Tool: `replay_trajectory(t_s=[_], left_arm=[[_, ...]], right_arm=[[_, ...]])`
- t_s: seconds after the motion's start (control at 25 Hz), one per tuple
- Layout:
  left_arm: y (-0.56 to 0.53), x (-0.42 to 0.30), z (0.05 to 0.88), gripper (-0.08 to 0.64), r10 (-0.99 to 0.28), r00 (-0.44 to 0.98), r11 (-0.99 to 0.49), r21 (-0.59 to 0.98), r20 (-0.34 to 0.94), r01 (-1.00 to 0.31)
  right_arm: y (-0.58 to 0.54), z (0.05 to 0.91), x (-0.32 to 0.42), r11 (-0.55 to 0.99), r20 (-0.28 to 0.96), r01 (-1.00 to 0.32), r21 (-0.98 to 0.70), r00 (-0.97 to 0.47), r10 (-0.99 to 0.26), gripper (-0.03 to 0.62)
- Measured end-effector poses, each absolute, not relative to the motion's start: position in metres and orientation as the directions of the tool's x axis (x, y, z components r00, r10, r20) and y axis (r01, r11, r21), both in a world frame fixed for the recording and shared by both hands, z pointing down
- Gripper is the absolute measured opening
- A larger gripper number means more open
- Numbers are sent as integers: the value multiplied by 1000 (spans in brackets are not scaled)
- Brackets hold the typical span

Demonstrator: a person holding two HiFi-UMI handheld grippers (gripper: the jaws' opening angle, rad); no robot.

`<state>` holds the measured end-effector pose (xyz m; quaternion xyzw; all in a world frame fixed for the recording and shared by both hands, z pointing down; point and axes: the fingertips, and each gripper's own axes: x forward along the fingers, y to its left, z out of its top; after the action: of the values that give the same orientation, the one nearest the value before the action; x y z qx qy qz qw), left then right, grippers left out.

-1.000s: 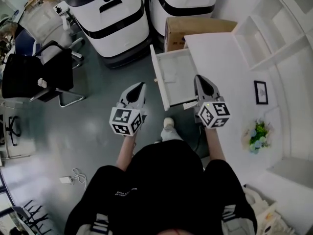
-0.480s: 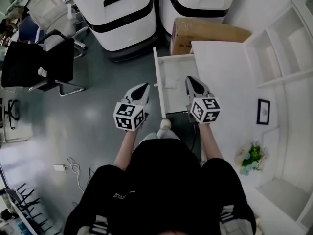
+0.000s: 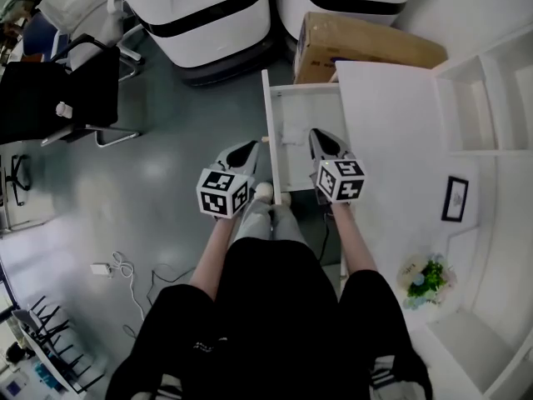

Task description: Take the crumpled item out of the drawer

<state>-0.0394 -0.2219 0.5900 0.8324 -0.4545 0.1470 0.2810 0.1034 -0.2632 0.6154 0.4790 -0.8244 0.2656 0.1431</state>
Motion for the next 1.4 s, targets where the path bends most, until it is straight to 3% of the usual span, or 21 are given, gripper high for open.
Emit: replay_trajectory(t_s=[0.72,1.16,1.4], left_arm=[[-245,-41,665,-3,-579,553,-398,385,598,-833],[-253,-35,683,-3,-575,548,-365,409,607,-836],[-252,-31,685,-2,-572,552,-363,416,607,-834]], right_arm=[[-277,760,100,228,718,-906,-358,-423,-553,-1],[-284,797,104,128,754,-908,-398,-404,-519,145],[-284,817,101,89,782,-909,-407,-397,-481,190]])
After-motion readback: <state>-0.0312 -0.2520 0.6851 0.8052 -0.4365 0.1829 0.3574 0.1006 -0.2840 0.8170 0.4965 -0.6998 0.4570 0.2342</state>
